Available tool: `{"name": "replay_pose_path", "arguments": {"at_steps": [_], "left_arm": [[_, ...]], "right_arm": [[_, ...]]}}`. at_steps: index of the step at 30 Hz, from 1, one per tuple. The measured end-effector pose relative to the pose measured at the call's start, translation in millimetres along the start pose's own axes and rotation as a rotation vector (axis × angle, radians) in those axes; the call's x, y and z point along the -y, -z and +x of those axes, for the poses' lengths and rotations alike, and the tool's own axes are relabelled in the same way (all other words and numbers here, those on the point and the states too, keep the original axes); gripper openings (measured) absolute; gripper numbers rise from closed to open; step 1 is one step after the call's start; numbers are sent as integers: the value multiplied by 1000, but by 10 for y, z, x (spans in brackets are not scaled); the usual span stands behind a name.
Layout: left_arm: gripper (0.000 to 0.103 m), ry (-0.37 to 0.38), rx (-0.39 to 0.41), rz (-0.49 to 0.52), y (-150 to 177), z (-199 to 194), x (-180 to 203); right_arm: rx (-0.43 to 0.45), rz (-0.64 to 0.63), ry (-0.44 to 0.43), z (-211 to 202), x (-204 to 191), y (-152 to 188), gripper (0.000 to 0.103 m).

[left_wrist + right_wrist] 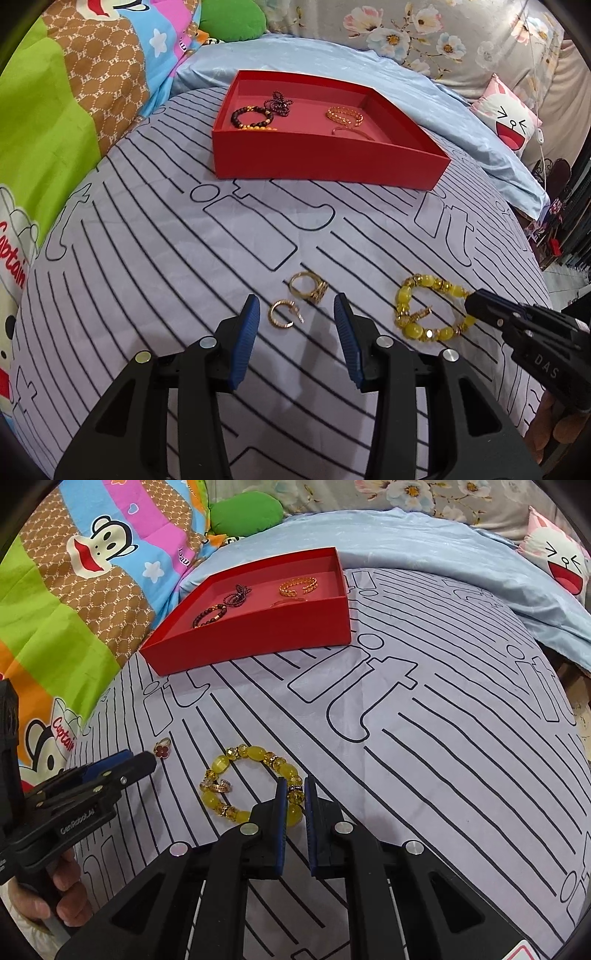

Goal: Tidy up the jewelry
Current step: 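Grasp the yellow crystal bracelet with the right tool while the left tool grasps a gold hoop earring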

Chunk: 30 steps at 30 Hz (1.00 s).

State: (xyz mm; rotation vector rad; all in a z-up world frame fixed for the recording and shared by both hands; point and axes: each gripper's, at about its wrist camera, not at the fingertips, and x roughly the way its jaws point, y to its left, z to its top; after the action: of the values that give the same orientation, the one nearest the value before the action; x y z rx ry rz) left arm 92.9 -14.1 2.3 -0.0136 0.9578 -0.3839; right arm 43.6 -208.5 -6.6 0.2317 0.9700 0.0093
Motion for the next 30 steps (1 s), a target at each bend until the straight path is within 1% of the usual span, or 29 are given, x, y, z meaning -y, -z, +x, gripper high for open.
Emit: {"name": "replay_pose_path", "arguments": {"at_steps": [3,7,8,10,12,18,21,26,30], "left_arm": [[39,8,-11,9,-28,78,15],[38,2,-4,38,-43,117,58],[36,4,-4,41,-50,121,65],[27,12,-5,49,-56,134,77],[23,23,-7,52,-59,140,81],[21,32,-4,63,-51,132,109],[10,46,-4,63,-61,98,128],[7,44,-11,60,-43,84,147],[5,52,-9,48,-21,54,114]], "right_arm": [[-1,5,-5,-2,14,-1,9],[-3,7,-6,10,22,-10,9],[-5,8,-5,18,24,-10,9],[-7,12,-5,26,31,-11,9],[-9,15,-6,30,39,-10,9],[-6,18,-11,22,35,-22,9],[8,13,-21,-28,6,-63,9],[41,-2,-29,-136,-54,-153,9],[52,-1,-36,-189,-72,-173,9]]}}
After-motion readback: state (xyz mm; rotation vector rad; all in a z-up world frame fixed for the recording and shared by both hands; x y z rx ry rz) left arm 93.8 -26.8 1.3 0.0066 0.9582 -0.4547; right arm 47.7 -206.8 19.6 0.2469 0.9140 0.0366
